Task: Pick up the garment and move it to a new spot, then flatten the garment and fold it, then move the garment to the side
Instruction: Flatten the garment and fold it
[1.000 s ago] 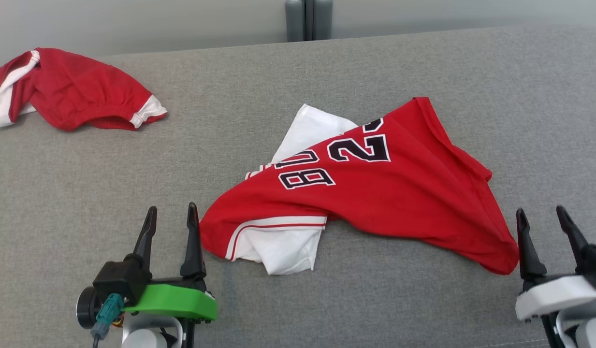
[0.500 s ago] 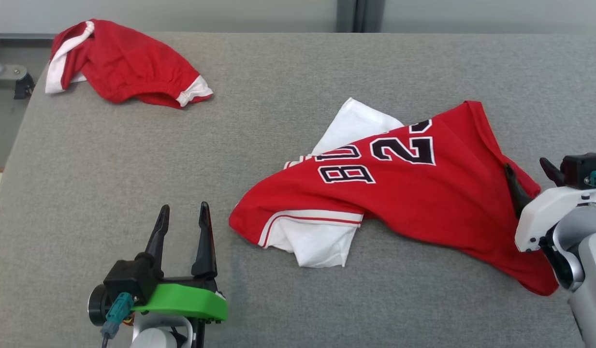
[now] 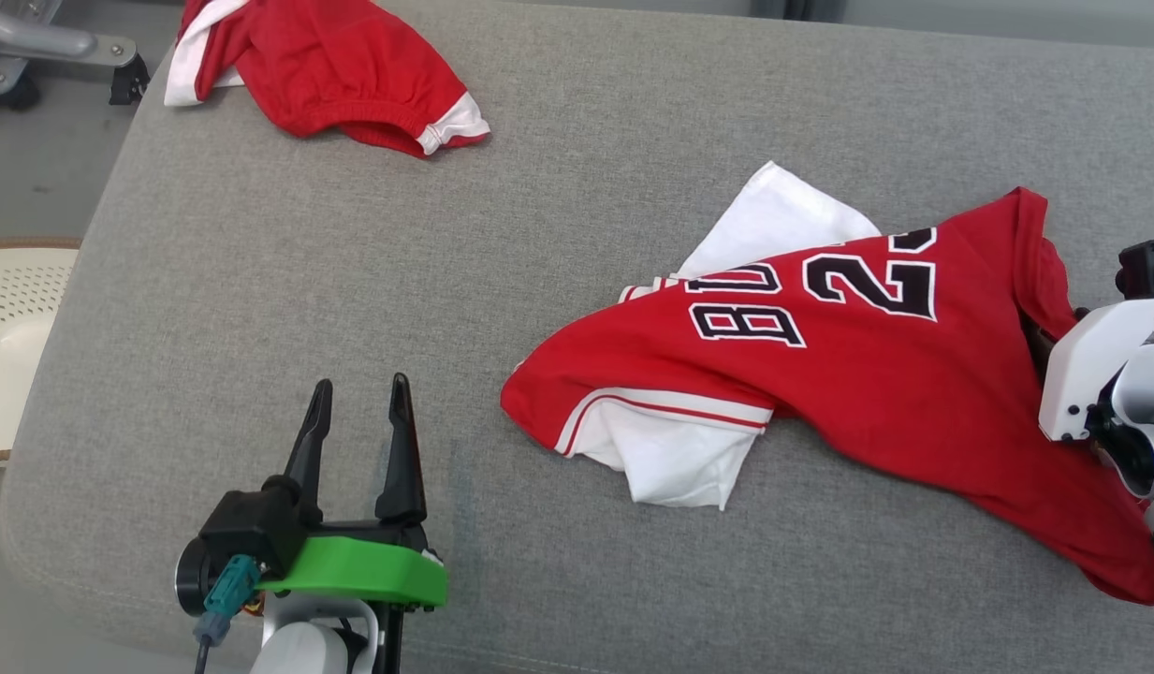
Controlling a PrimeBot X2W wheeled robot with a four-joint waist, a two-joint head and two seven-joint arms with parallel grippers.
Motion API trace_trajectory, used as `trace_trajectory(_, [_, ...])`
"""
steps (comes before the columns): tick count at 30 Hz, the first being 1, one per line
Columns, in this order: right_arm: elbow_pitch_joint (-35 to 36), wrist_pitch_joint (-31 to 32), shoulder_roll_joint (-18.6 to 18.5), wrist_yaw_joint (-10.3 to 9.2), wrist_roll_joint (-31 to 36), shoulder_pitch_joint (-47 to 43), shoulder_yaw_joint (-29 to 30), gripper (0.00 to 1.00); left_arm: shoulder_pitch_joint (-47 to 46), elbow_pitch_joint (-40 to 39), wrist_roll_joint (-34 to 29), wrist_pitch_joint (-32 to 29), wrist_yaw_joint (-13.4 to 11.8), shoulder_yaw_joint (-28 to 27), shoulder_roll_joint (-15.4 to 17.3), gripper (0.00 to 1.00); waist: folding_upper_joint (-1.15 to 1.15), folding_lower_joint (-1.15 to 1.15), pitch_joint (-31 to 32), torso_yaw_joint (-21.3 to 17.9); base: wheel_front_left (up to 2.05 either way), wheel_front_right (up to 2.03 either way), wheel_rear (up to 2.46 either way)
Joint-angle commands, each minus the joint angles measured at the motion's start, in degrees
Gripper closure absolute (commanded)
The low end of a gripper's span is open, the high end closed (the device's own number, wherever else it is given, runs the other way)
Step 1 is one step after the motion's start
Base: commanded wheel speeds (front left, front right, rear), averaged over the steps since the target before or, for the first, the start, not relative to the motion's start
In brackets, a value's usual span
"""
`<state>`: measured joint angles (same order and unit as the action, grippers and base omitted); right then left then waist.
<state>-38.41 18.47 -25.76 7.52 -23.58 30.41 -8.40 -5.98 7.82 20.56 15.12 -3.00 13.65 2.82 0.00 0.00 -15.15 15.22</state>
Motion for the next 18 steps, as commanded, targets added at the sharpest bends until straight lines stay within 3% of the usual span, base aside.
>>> trace_trajectory(1, [-0.6,-0.6,-0.2,-0.06,-0.4,0.2,-0.7,1.00,-0.9,-0.2,0.1,0.0,-0.2,0.1,0.1,0.00,0.00,0.00,-0.5,0.3,0.00,0.00,0.00])
trace_trajectory(10, [-1.1,-8.8,-1.9,-0.07,2.9,8.3,1.3,1.00,-1.8,-0.6,0.3,0.0,-0.4,0.2,0.1,0.00,0.00,0.00,-1.7,0.3,0.00,0.00,0.00])
trace_trajectory(18, [-5.8,-14.1,-3.0,-0.08,10.1,20.1,4.4,1.00,-3.2,-1.1,0.7,0.0,-0.5,1.3,0.1,0.00,0.00,0.00,-4.1,1.5,0.00,0.00,0.00])
